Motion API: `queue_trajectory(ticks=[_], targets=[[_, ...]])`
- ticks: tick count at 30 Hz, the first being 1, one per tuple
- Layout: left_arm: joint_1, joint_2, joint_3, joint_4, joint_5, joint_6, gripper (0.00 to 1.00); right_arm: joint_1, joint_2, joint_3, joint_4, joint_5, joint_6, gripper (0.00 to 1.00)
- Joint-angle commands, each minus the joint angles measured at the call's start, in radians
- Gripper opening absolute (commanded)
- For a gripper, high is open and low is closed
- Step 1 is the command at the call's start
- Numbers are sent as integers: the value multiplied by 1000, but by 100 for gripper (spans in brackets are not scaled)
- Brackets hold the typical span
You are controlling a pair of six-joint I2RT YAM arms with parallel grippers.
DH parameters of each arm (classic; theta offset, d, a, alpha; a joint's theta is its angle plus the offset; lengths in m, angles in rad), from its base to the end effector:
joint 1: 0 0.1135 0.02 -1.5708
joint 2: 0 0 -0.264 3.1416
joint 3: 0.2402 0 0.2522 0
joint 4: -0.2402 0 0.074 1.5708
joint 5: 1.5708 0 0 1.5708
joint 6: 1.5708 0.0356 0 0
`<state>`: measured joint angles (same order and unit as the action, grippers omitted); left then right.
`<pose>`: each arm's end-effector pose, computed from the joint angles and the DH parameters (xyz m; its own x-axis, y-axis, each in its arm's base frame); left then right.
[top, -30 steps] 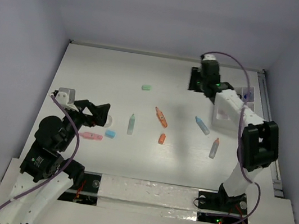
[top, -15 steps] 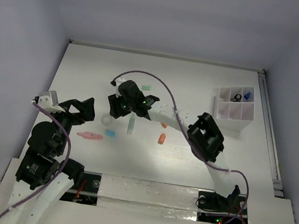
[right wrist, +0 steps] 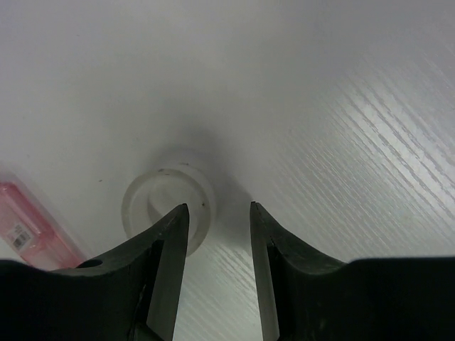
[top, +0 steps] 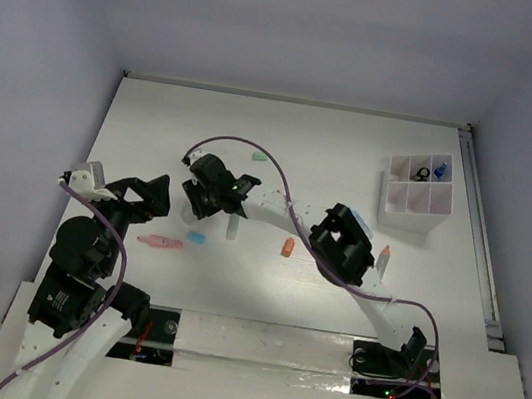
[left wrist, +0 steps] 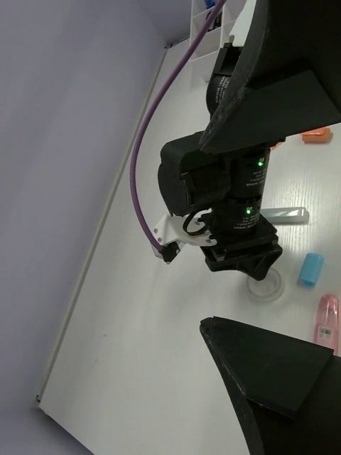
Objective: Sort the stationery into containers
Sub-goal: Pick up the stationery from the center of the board, then place the stationery in the storage box.
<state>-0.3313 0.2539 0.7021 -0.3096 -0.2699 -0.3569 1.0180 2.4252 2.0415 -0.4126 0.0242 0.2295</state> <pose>0.0660 -0.0127 0.3550 0.1001 -0.3905 -0.9151 0.1054 0.9187 -0.3805 0.2871 0.4637 0.1725 -0.5570 -0.4697 -0.6850 -0.7345 0.6636 0.1422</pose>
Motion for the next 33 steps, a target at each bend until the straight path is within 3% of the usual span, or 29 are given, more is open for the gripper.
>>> queue_trajectory(ticks=[1,7,12,15,21,25,28,33], targets=[[6,-4,19,43,11,1,99,17,17,55,-28,48,-19,44],[6,-8,19,46,21,1,99,17,34,69,24,42,17,0],[6,-13,16,52,29,-1,99,8,29,103,133,88,100,0],[6,-10,14,52,40,1,99,-48,-53,54,208,126,126,0],[6,-22,10,66,83,6,99,-220,-423,-362,331,230,113,0],[-3,-47,7,76,95,9,99,-414,-650,-628,330,304,111,0],[-31,-61,7,78,100,12,99,-505,-799,-774,281,385,94,0],[-80,-88,8,76,89,16,99,-654,-894,-825,154,575,50,0]])
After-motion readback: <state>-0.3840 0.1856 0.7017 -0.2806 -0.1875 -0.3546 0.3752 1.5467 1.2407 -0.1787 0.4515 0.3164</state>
